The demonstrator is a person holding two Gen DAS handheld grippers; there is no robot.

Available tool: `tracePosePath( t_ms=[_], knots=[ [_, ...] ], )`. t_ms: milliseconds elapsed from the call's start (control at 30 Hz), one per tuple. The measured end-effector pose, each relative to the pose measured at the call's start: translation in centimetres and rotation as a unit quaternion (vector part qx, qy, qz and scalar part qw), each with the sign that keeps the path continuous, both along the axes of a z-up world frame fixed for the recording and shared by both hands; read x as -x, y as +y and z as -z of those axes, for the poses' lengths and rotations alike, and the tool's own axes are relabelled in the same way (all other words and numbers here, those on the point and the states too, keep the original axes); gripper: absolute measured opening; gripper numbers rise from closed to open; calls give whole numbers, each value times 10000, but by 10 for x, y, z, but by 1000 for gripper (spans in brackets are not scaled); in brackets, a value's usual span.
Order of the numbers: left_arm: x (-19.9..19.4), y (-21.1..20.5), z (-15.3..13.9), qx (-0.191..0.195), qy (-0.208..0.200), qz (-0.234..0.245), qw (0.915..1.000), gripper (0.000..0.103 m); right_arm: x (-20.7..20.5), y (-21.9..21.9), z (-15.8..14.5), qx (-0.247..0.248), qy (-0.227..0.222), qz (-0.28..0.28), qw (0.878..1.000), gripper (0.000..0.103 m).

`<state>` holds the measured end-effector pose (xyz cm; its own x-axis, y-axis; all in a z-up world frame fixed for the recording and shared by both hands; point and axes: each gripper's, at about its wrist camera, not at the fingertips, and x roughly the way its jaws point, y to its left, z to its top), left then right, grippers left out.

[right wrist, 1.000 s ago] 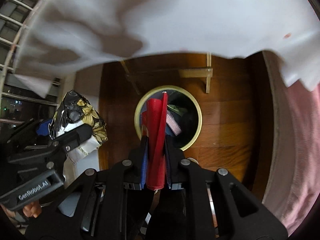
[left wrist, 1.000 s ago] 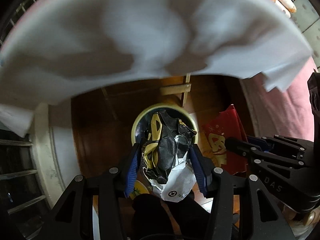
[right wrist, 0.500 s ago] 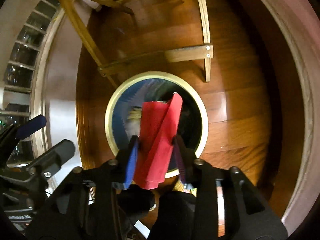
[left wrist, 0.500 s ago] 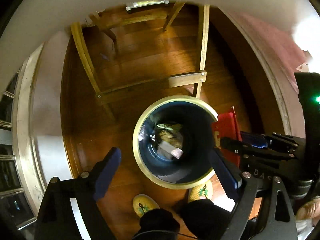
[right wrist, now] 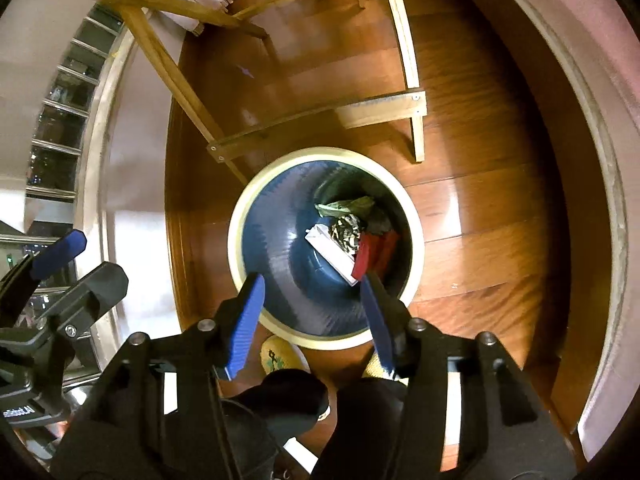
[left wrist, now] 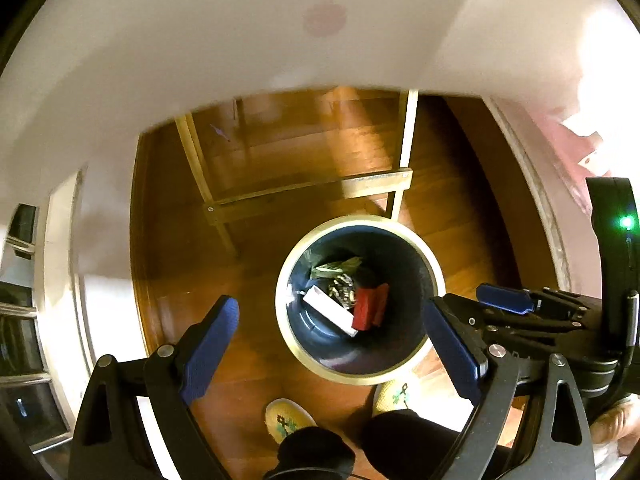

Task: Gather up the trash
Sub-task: 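Carry both items over the blue bin and open both tools to drop them, then raise both tools back over the table toward the remaining trash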

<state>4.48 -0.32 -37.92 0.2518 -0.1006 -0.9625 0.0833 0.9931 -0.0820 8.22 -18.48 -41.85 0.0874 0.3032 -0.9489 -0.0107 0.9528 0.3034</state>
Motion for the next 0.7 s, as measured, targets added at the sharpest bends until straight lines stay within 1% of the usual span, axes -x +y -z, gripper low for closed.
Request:
tracePosePath(
  t_ms=[133, 200, 267, 333, 500, 600, 700],
  knots=[
    [6, 0, -35, 7, -38, 2, 10000, 94, 5, -3, -39, -111, -23, 110, 9999, 47],
    [9, -1, -60, -29, -90, 18, 10000, 94, 8, -4, -57, -151, -2, 121, 9998, 47],
    [12, -2, -82, -31, -125, 29, 9999, 94, 11, -4, -83, -180, -1, 81, 9998, 47],
    [15, -2, -112, -35, -193, 20, 9998, 94, 15, -4, -107, -171, -27, 12, 9998, 47],
    [22, -2, -184, -4, -340, -81, 9994, 94, 22, -3, -179, -256, -146, -134, 9995, 47],
    [25, 2, -230, 20, -511, -157, 9986, 94, 23, -3, -225, -317, -296, -228, 9988, 47],
    [27, 1, -268, -10, -667, -218, 9975, 94, 20, -3, -274, -451, -490, -356, 9971, 47]
  ],
)
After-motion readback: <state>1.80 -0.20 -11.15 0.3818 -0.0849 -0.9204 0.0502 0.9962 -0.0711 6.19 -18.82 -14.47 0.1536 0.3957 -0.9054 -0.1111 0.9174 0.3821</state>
